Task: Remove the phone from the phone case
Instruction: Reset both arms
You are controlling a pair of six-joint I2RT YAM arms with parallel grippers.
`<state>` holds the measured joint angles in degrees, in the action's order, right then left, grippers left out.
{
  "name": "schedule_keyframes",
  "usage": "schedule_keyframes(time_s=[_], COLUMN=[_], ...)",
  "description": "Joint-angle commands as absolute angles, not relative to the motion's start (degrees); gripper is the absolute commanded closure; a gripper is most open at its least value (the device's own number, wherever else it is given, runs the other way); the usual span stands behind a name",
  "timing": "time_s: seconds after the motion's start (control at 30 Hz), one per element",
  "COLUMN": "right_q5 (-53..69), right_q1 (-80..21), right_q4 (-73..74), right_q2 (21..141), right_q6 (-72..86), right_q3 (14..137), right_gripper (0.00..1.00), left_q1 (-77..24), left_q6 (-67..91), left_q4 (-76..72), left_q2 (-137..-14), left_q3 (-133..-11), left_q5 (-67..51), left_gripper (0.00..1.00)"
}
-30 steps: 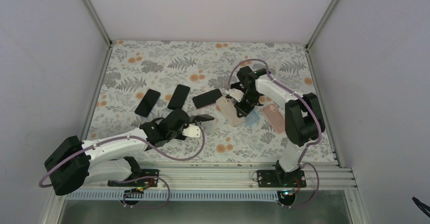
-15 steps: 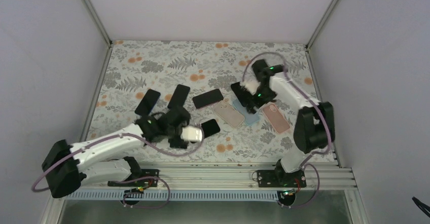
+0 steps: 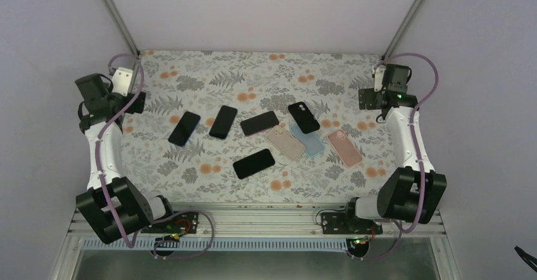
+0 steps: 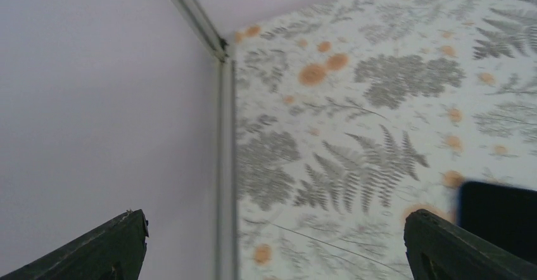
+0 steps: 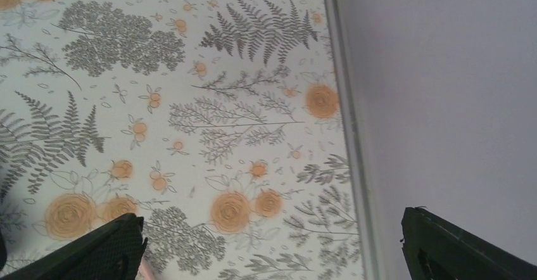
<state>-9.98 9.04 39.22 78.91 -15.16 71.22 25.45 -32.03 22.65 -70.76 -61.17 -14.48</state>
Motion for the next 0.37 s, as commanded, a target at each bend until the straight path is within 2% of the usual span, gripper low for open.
schedule_keyframes(time_s=[0.0, 0.33], right_q5=[-5.6, -5.7], right_q1=[9.9, 9.5], right_q4=[26.6, 21.8], right_q2=[76.7, 74.0], right_q6=[-9.9, -12.9], right_q3=[65.3, 56.8], right_gripper=[0.0, 0.0], left_q1=[25.2, 25.2], left_q6=[-23.8, -21.8], left_q4=[15.8, 15.6], left_q2=[-66.8, -65.7], left_q3=[-55.0, -52.9], left_q5=[-21.2, -24.7], left_gripper=[0.0, 0.0])
